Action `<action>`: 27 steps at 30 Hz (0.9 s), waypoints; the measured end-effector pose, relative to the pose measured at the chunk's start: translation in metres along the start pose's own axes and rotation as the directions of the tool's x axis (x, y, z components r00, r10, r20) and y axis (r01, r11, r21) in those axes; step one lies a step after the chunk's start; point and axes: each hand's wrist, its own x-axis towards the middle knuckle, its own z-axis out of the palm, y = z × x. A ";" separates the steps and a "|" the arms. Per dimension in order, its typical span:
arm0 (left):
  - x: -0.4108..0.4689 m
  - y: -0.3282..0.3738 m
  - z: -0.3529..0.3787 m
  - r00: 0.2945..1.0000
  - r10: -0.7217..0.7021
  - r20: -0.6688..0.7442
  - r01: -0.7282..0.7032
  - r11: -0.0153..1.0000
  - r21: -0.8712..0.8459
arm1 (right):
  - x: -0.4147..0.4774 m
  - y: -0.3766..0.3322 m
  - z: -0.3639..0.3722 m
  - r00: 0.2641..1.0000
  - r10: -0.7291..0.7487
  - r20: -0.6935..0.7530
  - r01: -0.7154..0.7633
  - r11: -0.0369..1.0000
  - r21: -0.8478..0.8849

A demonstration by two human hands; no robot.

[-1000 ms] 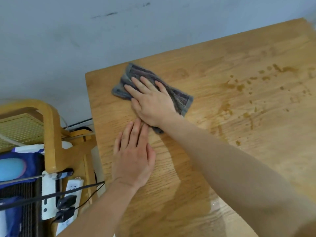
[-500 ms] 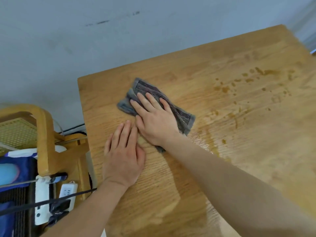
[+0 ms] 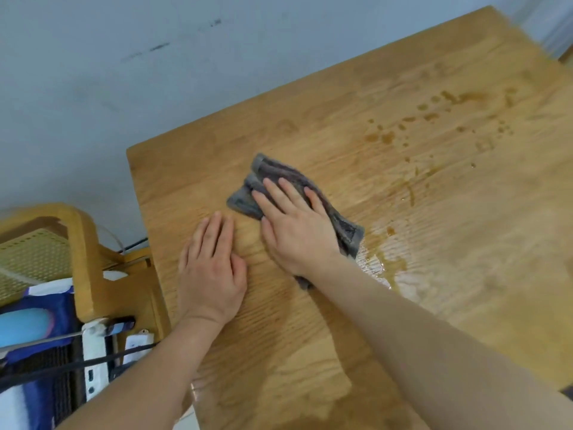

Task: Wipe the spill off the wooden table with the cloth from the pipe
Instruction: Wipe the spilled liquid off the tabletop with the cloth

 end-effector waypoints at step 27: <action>-0.004 -0.003 0.000 0.998 0.065 0.012 -0.064 0.997 -0.045 | -0.195 0.045 -0.013 0.988 0.153 -0.033 -0.155 0.987 -0.051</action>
